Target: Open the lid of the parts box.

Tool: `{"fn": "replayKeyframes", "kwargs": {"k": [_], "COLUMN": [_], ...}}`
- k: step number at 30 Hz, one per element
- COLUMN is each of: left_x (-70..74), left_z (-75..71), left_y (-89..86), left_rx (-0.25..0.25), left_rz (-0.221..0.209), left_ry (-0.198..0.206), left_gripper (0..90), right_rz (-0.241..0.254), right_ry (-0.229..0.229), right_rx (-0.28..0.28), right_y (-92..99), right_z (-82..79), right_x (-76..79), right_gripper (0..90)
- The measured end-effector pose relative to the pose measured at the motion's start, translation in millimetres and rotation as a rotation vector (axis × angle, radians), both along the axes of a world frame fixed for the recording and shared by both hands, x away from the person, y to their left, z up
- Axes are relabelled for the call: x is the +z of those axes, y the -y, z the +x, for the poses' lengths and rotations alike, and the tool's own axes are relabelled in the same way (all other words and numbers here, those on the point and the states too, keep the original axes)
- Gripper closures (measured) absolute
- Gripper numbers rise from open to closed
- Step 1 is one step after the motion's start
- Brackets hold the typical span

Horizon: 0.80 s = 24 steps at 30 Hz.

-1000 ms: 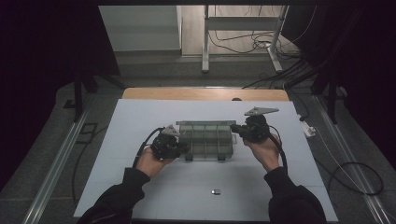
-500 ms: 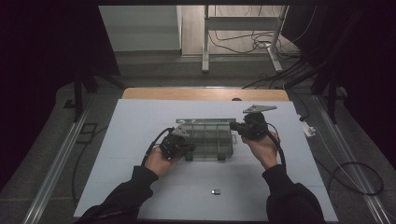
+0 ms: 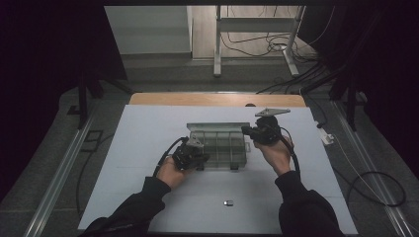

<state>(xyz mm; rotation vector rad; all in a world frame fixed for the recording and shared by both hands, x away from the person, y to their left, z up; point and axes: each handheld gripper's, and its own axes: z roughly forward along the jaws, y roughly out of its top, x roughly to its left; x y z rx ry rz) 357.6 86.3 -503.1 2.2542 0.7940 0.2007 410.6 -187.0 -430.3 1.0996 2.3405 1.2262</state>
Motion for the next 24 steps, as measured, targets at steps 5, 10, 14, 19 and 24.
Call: {"fn": "replayKeyframes", "kwargs": {"k": [5, 10, 14, 19, 24], "left_x": [-0.4, -1.0, -1.2, -1.7, -1.6], "left_z": [-0.1, 0.1, 0.0, 0.0, 0.2], "left_y": [-0.3, -0.8, -0.9, -1.4, -1.5], "left_rx": [0.0, 0.002, 0.002, 0.0, -0.003], "left_rz": [-0.004, -0.013, -0.017, -0.022, -0.019], "left_ry": [0.0, -0.002, -0.003, -0.007, -0.005], "left_gripper": [88.8, 88.8, 88.8, 89.0, 89.0], "right_rz": [-0.003, -0.001, -0.001, -0.002, 0.001], "right_ry": [0.002, 0.005, 0.002, 0.008, 0.008], "right_rx": [-0.006, -0.01, -0.013, -0.018, -0.025], "right_y": [-2.5, -4.8, -5.9, -7.2, -8.1], "right_z": [6.2, 12.7, 16.2, 22.5, 27.2], "right_x": [-0.5, -1.0, -1.8, -2.3, -3.0], "right_gripper": [88.7, 88.6, 88.6, 88.7, 88.7]}}
